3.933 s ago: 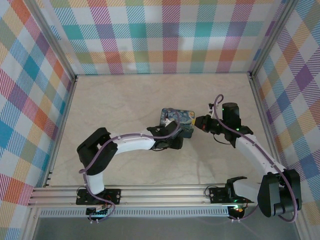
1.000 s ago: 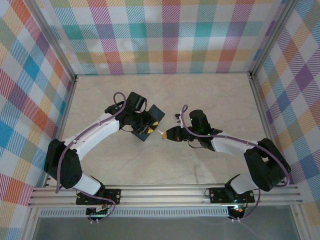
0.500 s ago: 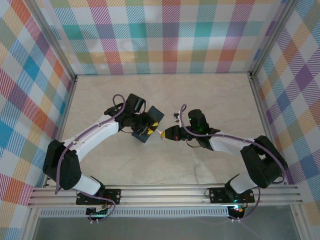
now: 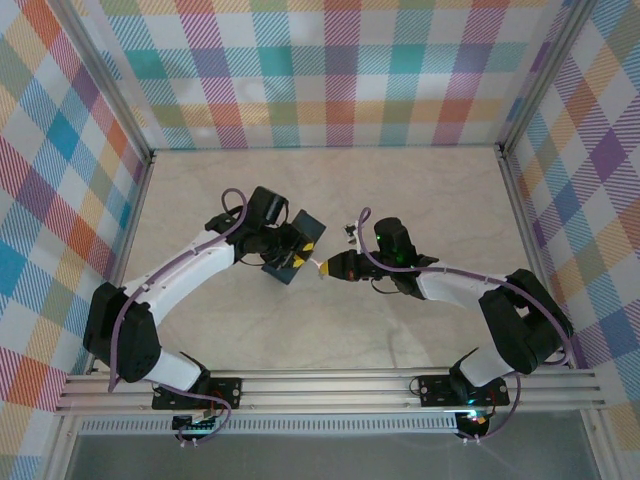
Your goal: Unlock the padlock with the key
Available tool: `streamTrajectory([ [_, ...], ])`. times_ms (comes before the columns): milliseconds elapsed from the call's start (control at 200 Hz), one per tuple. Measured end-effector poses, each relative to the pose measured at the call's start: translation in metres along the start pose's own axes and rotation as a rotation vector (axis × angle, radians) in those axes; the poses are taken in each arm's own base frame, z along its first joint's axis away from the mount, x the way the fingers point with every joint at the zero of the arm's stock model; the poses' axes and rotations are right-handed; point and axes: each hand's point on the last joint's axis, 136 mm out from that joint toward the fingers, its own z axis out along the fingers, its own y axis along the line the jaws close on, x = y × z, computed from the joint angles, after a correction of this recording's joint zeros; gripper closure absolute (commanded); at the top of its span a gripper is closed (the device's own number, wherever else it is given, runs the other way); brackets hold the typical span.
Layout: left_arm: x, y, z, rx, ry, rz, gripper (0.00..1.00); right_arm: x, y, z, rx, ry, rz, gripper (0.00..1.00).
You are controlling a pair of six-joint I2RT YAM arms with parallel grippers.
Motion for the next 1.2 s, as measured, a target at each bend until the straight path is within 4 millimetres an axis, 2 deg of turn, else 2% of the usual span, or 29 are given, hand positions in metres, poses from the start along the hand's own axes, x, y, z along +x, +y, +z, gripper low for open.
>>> streamTrajectory([
  [1200, -0.0029, 0.0026, -0.0019, 0.004, -0.005, -0.004, 0.86, -0.0089, 0.0061, 0.0084, -0.027, -0.011, -0.030, 1.00],
])
